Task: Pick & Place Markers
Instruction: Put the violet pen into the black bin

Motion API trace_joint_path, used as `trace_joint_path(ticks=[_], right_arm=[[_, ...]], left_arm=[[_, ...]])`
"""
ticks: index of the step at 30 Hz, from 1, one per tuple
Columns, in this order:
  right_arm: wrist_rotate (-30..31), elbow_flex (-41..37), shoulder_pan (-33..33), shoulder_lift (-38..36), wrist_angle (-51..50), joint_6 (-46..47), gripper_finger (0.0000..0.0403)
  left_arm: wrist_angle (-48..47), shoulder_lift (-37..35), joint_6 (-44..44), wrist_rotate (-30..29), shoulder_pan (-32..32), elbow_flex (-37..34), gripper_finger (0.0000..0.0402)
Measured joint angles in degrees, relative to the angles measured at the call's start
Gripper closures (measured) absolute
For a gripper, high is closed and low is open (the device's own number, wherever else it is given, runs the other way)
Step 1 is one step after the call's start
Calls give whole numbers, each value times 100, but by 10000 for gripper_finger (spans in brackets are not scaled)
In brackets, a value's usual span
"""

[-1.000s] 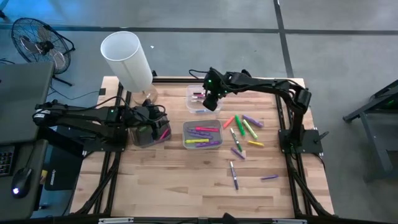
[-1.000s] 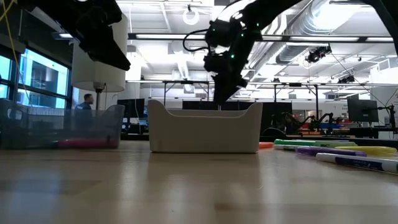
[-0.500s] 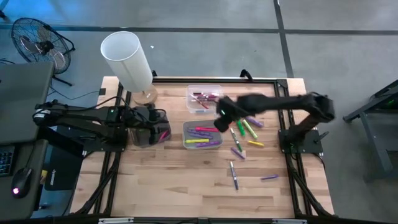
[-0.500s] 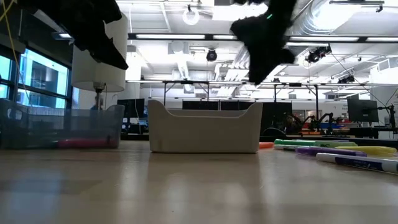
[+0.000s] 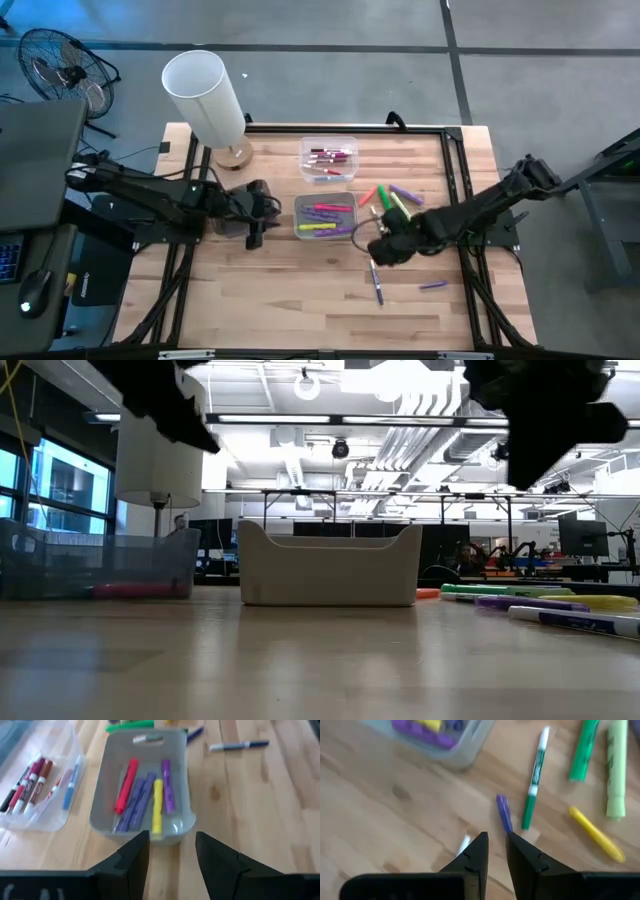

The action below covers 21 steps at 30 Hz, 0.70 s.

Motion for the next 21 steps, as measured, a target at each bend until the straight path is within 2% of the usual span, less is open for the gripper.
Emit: trace_joint_path(ticks=[5, 9, 15, 21], right_arm=[[-226, 0, 234, 384, -149, -419, 341], [-222, 0, 271, 722, -175, -887, 322], [-217, -24, 268, 1139, -98, -1394, 275], [-708, -875, 120, 1174, 872, -1437, 242]], left_arm=[[-7, 393, -876, -451, -552, 403, 244], [-7, 533, -1541, -470, -866, 535, 244], [-37, 568, -1977, -413, -1159, 551, 244], [-42, 570, -2352, -125, -1151, 551, 244]])
